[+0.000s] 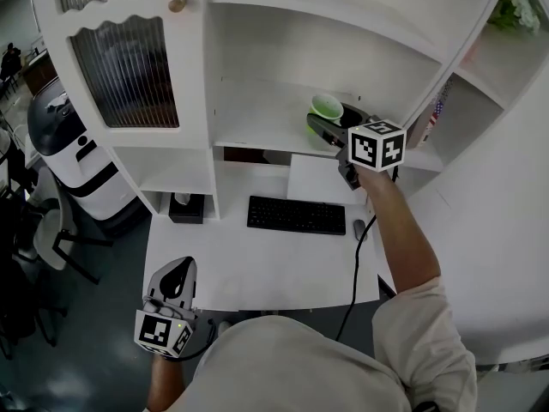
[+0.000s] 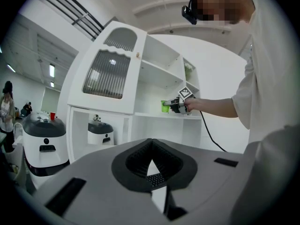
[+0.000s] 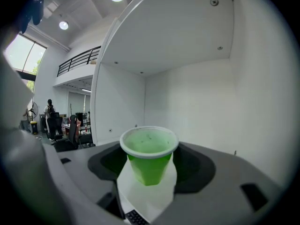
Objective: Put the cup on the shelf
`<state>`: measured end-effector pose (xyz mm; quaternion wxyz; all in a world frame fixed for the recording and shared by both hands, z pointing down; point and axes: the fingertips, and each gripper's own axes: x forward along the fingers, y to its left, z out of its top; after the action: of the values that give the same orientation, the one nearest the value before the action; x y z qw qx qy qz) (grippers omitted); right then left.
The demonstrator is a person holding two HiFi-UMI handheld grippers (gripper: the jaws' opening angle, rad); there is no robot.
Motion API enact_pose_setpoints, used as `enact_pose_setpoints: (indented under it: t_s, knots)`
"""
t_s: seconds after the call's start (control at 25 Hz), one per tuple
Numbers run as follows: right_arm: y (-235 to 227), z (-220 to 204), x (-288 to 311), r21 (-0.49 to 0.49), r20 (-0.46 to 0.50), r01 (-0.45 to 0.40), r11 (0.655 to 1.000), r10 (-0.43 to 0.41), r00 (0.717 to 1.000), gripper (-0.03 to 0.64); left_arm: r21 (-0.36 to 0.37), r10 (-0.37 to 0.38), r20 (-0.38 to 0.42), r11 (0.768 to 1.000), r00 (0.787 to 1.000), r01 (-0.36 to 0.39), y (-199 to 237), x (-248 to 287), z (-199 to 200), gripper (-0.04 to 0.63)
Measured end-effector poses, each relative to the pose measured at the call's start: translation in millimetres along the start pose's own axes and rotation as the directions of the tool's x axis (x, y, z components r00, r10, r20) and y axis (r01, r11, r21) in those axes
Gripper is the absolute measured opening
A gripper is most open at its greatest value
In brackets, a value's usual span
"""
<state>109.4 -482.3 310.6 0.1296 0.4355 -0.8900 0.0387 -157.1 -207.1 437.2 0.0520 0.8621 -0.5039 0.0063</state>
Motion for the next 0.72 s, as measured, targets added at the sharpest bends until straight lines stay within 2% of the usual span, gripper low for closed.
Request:
enact_pose_setpoints:
  t_s: [0.72]
  knots:
    - [-0.6, -15.7, 34.6, 0.018, -0.07, -0.029, 0.999, 0.03, 0.997, 0.313, -0.021, 0.037, -0.008, 0.999, 0.999, -0.037, 3.3, -6.1, -7.6, 0.0]
